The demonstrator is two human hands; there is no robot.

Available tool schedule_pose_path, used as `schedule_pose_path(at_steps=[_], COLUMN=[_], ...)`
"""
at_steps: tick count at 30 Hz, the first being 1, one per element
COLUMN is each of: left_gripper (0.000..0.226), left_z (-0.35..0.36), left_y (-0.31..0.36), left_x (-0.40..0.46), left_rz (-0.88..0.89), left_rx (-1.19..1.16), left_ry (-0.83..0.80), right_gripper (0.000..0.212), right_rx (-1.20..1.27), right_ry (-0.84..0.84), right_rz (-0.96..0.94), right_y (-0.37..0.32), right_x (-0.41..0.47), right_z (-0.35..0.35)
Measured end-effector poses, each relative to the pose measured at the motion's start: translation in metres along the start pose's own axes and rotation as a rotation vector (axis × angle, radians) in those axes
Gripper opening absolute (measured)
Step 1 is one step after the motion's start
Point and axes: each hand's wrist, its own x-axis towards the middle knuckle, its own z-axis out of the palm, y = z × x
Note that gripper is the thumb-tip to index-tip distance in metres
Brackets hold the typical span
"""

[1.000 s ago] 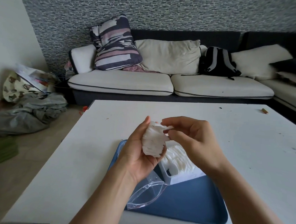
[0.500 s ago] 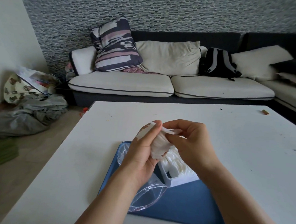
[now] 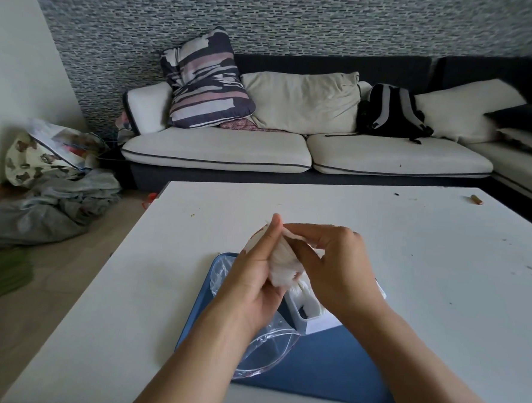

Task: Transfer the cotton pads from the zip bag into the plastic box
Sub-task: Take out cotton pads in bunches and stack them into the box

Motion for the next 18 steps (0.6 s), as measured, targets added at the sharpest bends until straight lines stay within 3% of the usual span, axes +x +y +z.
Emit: schedule_pose_path(at_steps=[3, 6, 8, 11, 15, 18], left_gripper=[0.039, 0.049, 0.052, 0.022, 0.022, 0.027], left_z=[0.001, 0.0, -0.001, 0.005, 0.009, 0.013], left_y=[0.004, 0.006, 0.008, 0.013, 0.01, 0.008], left_x=[-0.002, -0.003, -0.004, -0.009, -0.014, -0.019], left_rz=[-0.065, -0.11, -0.14, -0.225, -0.282, -0.285], left_rx=[-0.042, -0.099, -0.128, -0.114, 0.031, 0.051], left_ry=[0.003, 0.009, 0.019, -0.022, -0.127, -0.156], right_gripper=[0.022, 0.032, 0.041, 0.071, 0.096, 0.12], right_rx=[-0.09, -0.08, -0.088, -0.09, 0.087, 0.114], right_ry=[-0.174, -0.384, -0.393, -0.371, -0.397, -0.438], right_rz=[-0.069, -0.052, -0.032, 0.005, 0.129, 0.119], right_y=[0.005, 0.006, 0.005, 0.005, 0.009, 0.011], right_x=[0.001, 0.0, -0.001, 0.0, 0.001, 0.001], right_z=[-0.003, -0.008, -0.015, -0.022, -0.018, -0.016])
